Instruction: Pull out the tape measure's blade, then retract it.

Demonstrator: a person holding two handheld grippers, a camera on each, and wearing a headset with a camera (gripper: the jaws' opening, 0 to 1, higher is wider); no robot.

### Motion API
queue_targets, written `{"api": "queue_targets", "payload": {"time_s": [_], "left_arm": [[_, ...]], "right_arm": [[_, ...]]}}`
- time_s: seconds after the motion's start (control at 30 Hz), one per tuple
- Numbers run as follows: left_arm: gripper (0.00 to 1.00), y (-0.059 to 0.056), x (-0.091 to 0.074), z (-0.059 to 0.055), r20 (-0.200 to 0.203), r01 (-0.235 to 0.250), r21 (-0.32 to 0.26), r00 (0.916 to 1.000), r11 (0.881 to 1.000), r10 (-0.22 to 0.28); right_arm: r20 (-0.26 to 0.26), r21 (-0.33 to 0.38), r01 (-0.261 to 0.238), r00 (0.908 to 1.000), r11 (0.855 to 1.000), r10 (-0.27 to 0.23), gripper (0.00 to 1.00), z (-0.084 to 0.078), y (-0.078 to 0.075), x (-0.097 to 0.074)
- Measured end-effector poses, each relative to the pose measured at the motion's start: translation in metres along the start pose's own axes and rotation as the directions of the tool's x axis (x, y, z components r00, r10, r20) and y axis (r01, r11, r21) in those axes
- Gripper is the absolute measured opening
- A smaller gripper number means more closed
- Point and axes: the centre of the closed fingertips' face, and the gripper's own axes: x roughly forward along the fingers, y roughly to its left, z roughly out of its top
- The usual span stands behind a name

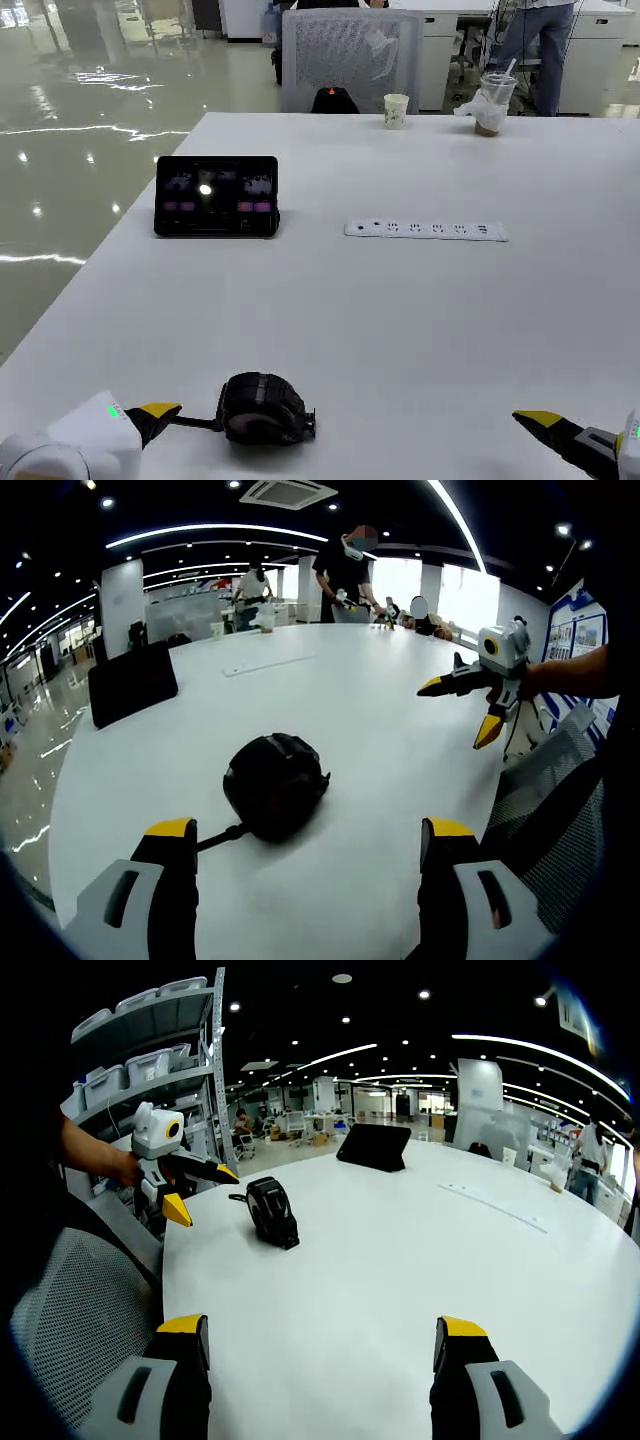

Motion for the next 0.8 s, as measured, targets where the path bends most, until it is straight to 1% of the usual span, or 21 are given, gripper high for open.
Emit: {"api": "queue_targets", "payload": {"time_s": [0.27,0.33,0.53,0.63,0.73,0.8], "left_arm": [[0.92,-0.001,-0.003,-0.001,0.006,0.017,-0.001,0.9998,1.0,-0.017],[0.92,0.0,-0.003,-0.002,0.005,0.017,0.01,0.9998,1.0,-0.017],[0.96,-0.003,-0.006,0.001,0.017,0.028,0.028,0.9995,0.999,-0.028],[0.99,-0.004,-0.006,0.003,0.023,0.028,0.03,0.9993,0.999,-0.029],[0.99,-0.005,-0.006,0.003,0.018,0.034,0.035,0.9993,0.999,-0.034],[0.99,-0.007,-0.007,0.004,0.017,0.039,0.044,0.9991,0.998,-0.04]], "right_arm": [[0.008,0.007,0.006,0.9999,1.0,-0.006,0.97,-0.001,0.002,-0.004],[0.011,0.007,0.008,0.9999,1.0,-0.008,0.97,0.0,0.002,-0.006],[0.019,0.009,0.009,0.9998,1.0,-0.009,0.99,0.0,0.003,-0.009],[0.027,0.011,0.012,0.9995,1.0,-0.013,0.99,0.001,0.002,-0.01],[0.031,0.012,0.017,0.9994,1.0,-0.017,0.99,0.0,0.001,-0.011],[0.029,0.011,0.017,0.9994,1.0,-0.017,0.99,0.0,0.002,-0.012]]}}
